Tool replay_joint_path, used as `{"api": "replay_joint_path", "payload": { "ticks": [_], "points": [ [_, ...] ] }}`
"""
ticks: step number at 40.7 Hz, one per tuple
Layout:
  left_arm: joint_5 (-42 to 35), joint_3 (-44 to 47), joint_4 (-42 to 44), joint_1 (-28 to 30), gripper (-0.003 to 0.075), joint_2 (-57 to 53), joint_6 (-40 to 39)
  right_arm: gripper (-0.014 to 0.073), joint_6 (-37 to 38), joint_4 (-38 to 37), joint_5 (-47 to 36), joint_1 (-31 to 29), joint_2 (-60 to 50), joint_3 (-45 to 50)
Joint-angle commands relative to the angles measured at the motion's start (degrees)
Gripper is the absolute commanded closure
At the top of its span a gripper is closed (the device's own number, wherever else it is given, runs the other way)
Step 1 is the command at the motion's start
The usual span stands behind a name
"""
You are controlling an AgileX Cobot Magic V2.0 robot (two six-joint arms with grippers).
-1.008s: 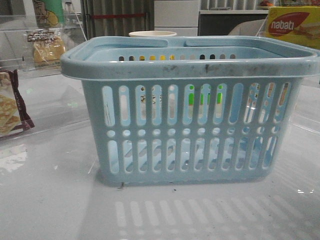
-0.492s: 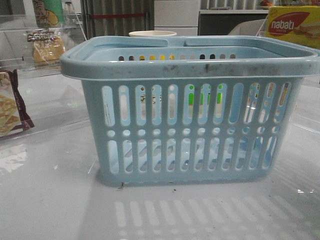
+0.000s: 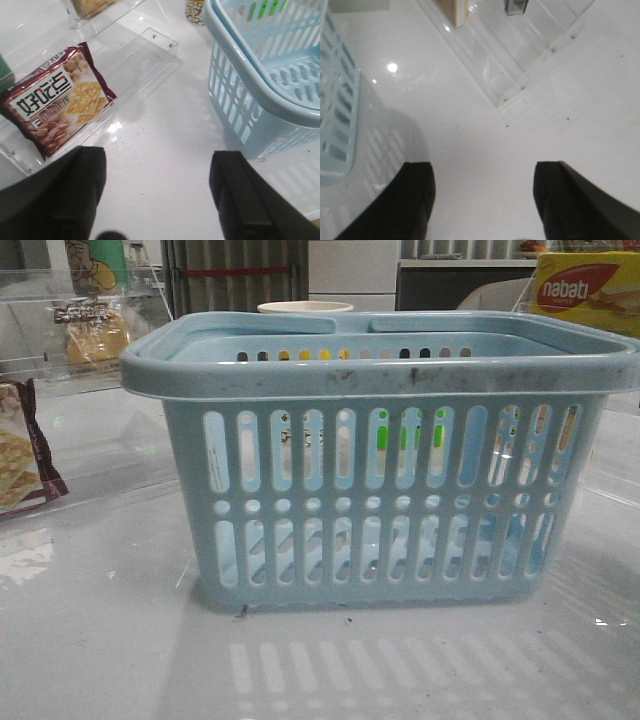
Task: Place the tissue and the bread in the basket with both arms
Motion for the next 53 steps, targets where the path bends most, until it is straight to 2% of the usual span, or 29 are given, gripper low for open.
{"api": "replay_joint_path", "payload": {
  "ticks": [1,10,22,38,42,49,53],
  "points": [
    [-4.2,-1.7,0.0,-1.6,0.0261,0.1,0.0,0.0055,0.0,-0.6,-4.5,-2.3,4.5,-6.3],
    [-4.2,-1.7,0.0,-1.9,0.0318,0.1,0.0,0.0055,0.0,-0.6,-6.1,-3.6,19.1,-18.9],
    [-4.2,-1.7,0.0,-1.9,0.0368,0.1,0.0,0.0055,0.0,-0.6,-10.4,-3.6,34.6,-30.8],
    [-4.2,-1.7,0.0,-1.9,0.0393,0.1,0.0,0.0056,0.0,1.6,-22.5,-3.5,43.6,-34.1],
    [-4.2,-1.7,0.0,-1.9,0.0393,0.1,0.0,0.0126,0.0,1.6,-22.7,-3.5,44.4,-34.1],
    [-4.2,-1.7,0.0,-1.9,0.0393,0.1,0.0,0.0376,0.0,2.6,-21.7,-3.5,43.9,-34.1],
    [-4.2,-1.7,0.0,-1.9,0.0393,0.1,0.0,0.0424,0.0,4.9,-21.1,-3.3,41.7,-34.1]
  ]
}}
